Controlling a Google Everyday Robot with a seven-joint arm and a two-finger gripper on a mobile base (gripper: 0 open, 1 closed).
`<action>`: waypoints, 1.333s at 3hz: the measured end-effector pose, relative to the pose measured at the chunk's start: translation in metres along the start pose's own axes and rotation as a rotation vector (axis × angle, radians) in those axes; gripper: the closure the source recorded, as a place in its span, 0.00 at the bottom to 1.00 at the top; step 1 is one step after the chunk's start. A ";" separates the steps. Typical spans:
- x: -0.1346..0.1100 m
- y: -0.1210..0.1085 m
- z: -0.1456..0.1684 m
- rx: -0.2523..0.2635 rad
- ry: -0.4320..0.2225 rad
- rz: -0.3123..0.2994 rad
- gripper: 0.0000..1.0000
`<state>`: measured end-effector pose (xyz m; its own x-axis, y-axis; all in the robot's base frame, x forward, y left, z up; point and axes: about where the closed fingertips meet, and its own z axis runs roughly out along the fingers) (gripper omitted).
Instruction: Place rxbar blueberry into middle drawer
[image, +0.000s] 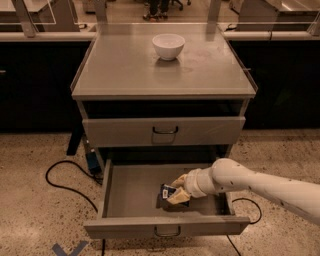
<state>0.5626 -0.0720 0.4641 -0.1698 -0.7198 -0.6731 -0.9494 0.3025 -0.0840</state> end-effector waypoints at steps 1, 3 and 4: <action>0.046 -0.037 0.054 0.038 0.096 0.067 1.00; 0.056 -0.038 0.057 0.034 0.121 0.073 0.88; 0.056 -0.038 0.057 0.034 0.121 0.073 0.64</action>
Offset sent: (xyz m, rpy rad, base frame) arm 0.0370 -0.0091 -0.0599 -0.0708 0.0390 -0.0718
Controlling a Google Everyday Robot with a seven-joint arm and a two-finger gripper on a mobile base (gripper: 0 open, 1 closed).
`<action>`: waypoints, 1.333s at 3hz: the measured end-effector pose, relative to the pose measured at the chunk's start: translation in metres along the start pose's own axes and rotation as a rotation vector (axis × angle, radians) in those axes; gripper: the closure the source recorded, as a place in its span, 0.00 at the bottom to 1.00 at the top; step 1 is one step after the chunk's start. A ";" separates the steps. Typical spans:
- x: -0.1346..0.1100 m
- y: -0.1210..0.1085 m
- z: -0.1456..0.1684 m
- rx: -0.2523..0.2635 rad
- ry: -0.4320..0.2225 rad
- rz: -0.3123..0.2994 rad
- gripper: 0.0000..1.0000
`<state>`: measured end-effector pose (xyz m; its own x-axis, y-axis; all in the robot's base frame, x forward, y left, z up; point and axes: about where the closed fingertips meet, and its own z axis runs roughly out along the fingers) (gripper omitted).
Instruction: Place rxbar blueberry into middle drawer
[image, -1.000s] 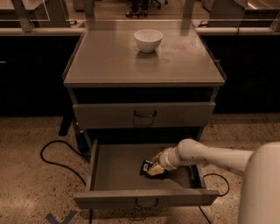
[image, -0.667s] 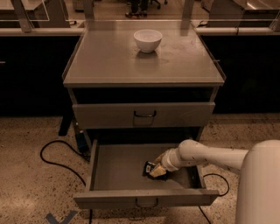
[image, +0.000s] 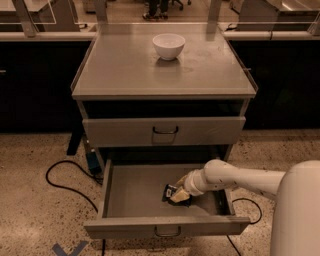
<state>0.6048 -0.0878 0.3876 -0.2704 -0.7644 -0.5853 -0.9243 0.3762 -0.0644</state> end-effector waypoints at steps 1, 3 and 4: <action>0.000 0.000 0.000 0.000 0.000 0.000 0.41; 0.000 0.000 0.000 0.000 0.000 0.000 0.00; 0.000 0.000 0.000 0.000 0.000 0.000 0.00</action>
Offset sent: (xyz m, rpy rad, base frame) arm 0.0000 0.0000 0.0000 0.0000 0.0000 0.0000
